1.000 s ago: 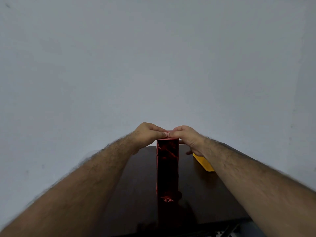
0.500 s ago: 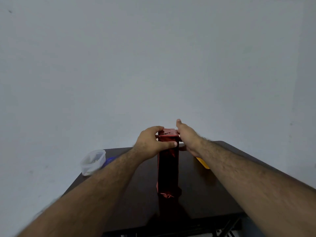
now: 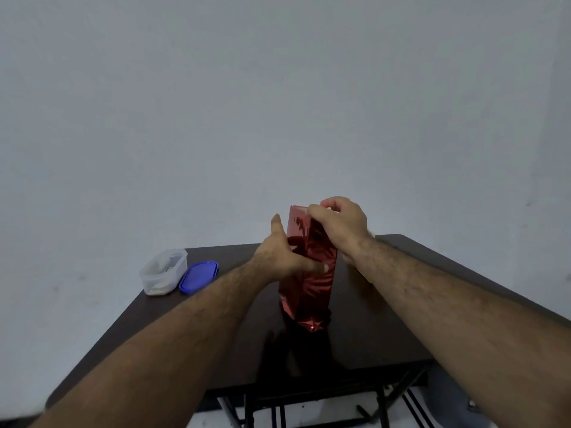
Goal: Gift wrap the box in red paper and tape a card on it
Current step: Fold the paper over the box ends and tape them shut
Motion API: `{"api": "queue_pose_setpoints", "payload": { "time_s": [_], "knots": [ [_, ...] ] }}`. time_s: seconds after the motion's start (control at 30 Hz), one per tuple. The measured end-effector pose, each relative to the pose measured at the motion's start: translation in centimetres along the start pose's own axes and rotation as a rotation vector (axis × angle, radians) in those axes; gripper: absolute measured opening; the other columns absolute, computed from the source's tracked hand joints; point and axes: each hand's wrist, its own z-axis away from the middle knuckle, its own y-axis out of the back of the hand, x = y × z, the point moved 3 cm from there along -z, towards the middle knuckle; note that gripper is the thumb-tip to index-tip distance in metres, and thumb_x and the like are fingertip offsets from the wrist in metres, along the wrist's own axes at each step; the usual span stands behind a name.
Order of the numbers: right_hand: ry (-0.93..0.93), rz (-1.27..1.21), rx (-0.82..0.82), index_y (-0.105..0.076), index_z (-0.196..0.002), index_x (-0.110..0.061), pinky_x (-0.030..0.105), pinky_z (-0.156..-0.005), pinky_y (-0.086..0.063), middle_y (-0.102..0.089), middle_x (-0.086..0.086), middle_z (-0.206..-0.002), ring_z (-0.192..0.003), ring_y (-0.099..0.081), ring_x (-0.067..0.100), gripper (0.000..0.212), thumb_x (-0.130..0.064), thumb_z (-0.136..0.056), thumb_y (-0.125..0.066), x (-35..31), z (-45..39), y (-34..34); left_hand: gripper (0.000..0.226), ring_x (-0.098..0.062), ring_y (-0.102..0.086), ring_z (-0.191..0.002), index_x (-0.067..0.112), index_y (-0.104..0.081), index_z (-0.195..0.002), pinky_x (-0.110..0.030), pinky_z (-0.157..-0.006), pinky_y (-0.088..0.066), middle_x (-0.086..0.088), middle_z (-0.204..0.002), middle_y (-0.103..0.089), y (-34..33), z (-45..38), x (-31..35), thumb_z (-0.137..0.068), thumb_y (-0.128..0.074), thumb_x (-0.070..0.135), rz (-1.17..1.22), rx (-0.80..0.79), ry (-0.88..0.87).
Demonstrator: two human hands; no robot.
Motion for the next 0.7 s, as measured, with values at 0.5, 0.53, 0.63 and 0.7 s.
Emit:
{"api": "queue_pose_setpoints", "payload": {
  "time_s": [0.5,0.53,0.63,0.7],
  "knots": [
    [-0.336,0.007,-0.654,-0.072,-0.123,-0.009,0.047,-0.102,-0.056,-0.08,0.008,-0.114,-0.11,-0.075,0.026,0.061,-0.014,-0.067,-0.096,9.2,-0.1,2.1,0.089,-0.032,-0.028,-0.159,0.028,-0.013,-0.171,-0.07,-0.12,-0.026,-0.003,-0.174,-0.026,-0.1,-0.5,-0.6,-0.094,-0.056,0.014,-1.52,0.201,-1.052],
    [-0.351,-0.045,-0.642,-0.07,-0.125,-0.005,0.049,-0.107,-0.055,-0.079,0.013,-0.117,-0.112,-0.075,0.029,0.061,-0.006,-0.07,-0.095,10.0,0.1,2.3,0.097,-0.031,-0.021,-0.163,0.028,-0.006,-0.172,-0.071,-0.122,-0.02,-0.003,-0.178,-0.017,-0.2,-0.4,-1.1,-0.093,-0.059,0.012,-1.491,0.242,-1.059],
    [-0.341,-0.211,-0.596,-0.066,-0.131,-0.003,0.049,-0.109,-0.055,-0.077,0.016,-0.122,-0.115,-0.074,0.032,0.067,0.003,-0.069,-0.092,12.0,0.7,2.1,0.124,-0.03,-0.005,-0.166,0.02,-0.001,-0.172,-0.073,-0.124,-0.007,-0.005,-0.18,-0.003,0.5,-0.3,-3.7,-0.072,-0.075,0.02,-1.134,0.376,-0.918],
    [-0.326,-0.284,-0.568,-0.066,-0.13,-0.004,0.046,-0.108,-0.053,-0.076,0.014,-0.124,-0.118,-0.073,0.032,0.068,-0.001,-0.068,-0.093,12.8,0.6,1.6,0.126,-0.035,0.0,-0.165,0.012,-0.002,-0.171,-0.074,-0.124,0.001,-0.012,-0.179,0.001,1.3,-0.3,-6.1,-0.07,-0.073,0.038,-0.792,0.425,-0.852]
  ]
}}
